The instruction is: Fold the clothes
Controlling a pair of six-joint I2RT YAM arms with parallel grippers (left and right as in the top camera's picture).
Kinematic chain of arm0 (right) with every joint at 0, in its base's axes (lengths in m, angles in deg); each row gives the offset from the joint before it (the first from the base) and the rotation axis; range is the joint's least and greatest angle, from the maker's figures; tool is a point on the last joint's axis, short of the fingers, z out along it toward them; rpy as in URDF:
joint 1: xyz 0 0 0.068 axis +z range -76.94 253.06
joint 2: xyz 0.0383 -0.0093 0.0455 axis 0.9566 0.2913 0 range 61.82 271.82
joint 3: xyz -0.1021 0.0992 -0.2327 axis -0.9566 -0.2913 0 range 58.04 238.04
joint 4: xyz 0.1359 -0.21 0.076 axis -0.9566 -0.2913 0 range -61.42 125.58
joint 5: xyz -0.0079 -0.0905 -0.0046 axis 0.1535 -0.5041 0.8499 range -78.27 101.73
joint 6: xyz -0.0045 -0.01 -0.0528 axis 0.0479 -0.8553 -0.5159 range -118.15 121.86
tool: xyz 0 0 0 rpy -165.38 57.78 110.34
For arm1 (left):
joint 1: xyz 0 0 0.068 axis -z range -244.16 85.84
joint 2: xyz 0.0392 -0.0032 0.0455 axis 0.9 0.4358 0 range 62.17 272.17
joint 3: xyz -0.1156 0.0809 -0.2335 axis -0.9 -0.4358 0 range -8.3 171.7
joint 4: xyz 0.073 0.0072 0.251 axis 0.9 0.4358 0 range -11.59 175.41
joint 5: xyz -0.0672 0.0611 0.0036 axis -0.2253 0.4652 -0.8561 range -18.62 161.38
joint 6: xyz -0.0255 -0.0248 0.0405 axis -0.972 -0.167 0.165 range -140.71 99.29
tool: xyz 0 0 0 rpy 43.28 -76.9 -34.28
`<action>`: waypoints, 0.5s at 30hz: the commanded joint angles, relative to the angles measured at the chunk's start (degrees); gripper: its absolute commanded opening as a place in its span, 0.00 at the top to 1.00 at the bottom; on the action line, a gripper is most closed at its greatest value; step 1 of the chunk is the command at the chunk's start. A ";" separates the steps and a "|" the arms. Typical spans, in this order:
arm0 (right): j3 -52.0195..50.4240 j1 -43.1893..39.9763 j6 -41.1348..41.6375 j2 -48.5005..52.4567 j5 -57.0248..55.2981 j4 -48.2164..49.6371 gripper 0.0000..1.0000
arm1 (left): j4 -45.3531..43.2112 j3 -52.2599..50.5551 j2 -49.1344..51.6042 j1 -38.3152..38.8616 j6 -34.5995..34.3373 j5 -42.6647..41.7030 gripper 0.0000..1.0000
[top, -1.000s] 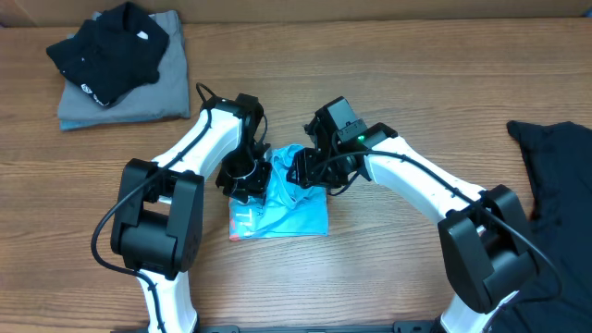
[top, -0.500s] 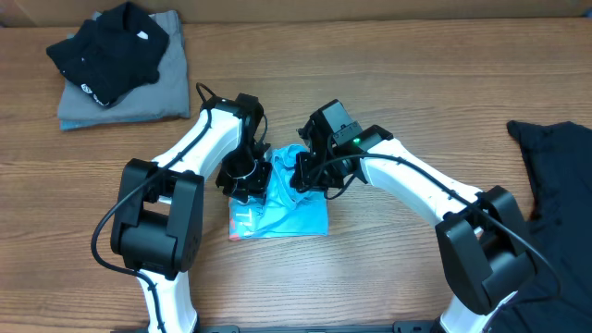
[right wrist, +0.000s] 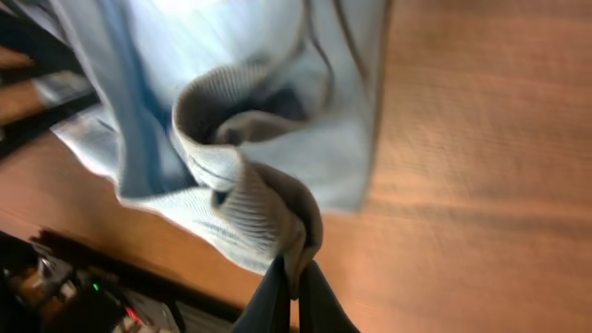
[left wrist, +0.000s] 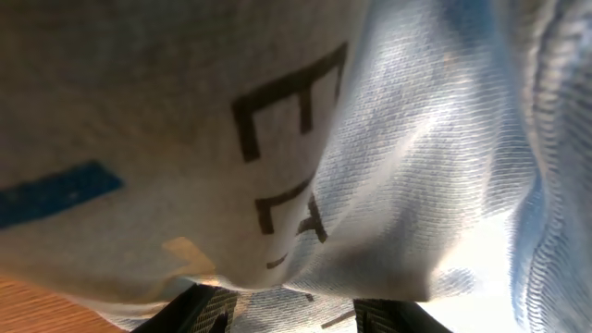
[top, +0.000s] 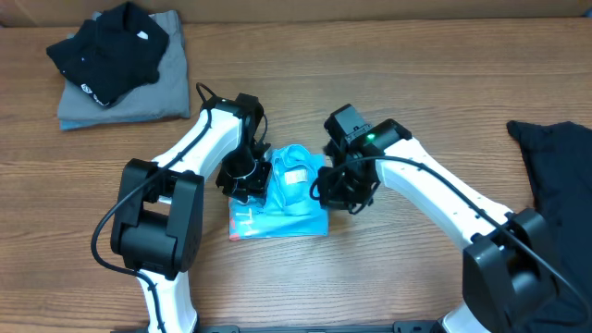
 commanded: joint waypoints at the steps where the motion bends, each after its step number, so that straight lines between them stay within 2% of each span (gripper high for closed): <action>1: 1.40 -0.04 -0.13 -1.11 -1.01 -2.29 0.96 | -1.88 -1.18 0.33 -0.44 -0.42 4.72 0.55; 5: 1.40 -0.04 -0.17 -1.11 -1.05 -4.96 0.93 | -2.01 -1.18 0.33 -0.44 -0.42 4.70 0.55; 6: 1.40 -0.04 -0.17 -1.11 -1.05 -5.49 0.87 | -2.01 -1.18 0.33 -0.44 -0.42 4.72 0.55; 8: 1.40 -0.04 -0.20 -1.11 -1.46 -6.34 0.60 | -2.03 -1.18 0.33 -0.44 -0.39 4.72 0.55; 9: 1.40 -0.04 -0.17 -1.11 -1.99 -6.73 0.53 | -2.03 -1.18 0.33 -0.44 -0.39 4.70 0.55; 11: 1.40 -0.04 -0.17 -1.11 -3.19 -6.88 0.49 | -2.03 -1.18 0.33 -0.44 -0.42 4.70 0.54; 15: 1.40 -0.07 -1.70 -1.11 -3.04 -3.19 0.49 | -2.03 -1.18 0.33 -0.44 -0.39 4.72 0.51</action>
